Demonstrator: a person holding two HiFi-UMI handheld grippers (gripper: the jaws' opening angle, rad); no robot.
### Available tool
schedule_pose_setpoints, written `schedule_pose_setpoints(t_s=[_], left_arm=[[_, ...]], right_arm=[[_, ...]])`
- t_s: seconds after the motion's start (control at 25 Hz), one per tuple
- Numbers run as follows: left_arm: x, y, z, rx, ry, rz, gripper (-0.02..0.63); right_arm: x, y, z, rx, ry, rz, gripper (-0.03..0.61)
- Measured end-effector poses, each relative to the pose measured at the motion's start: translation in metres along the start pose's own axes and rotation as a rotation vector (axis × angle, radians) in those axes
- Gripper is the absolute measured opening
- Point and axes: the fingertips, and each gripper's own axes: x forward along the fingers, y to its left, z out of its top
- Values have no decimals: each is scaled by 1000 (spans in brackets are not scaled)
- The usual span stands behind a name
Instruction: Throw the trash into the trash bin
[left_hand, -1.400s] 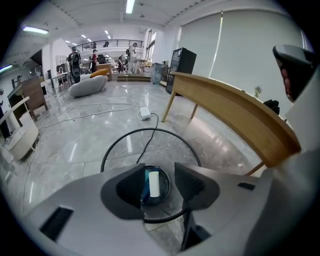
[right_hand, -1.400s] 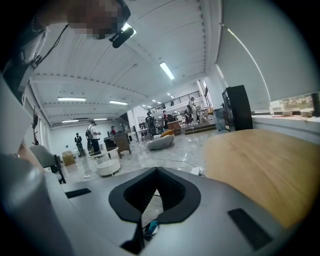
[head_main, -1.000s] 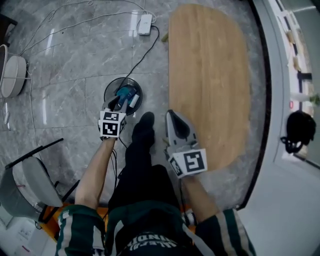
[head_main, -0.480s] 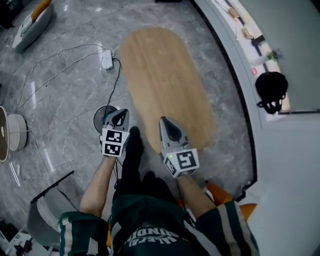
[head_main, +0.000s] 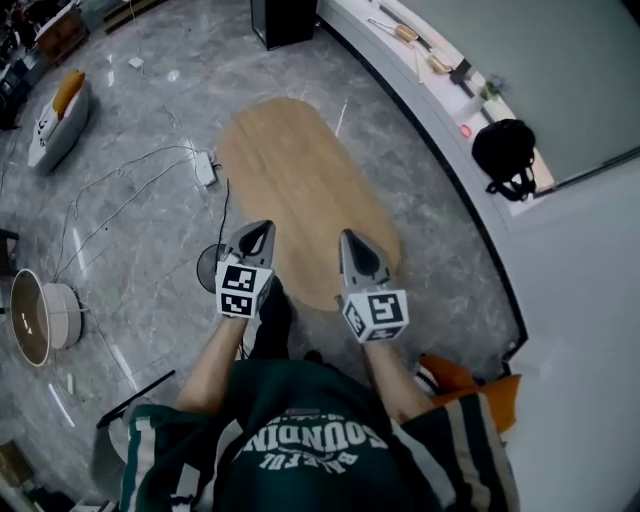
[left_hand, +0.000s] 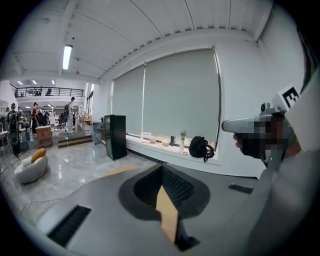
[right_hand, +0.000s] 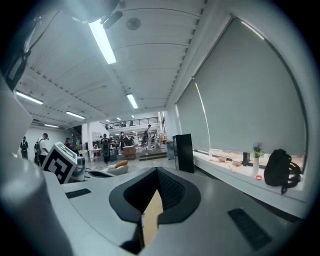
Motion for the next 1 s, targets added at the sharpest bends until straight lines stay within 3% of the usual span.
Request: schedule_pose_setpoints(t_s=[0.4, 1.0], left_arm=[[-8, -20, 50, 29, -48, -31, 2], [11, 10, 59, 11, -55, -46, 2]], right_arm=[[-12, -26, 15, -6, -13, -31, 0], [24, -29, 20, 5, 1, -53, 0]])
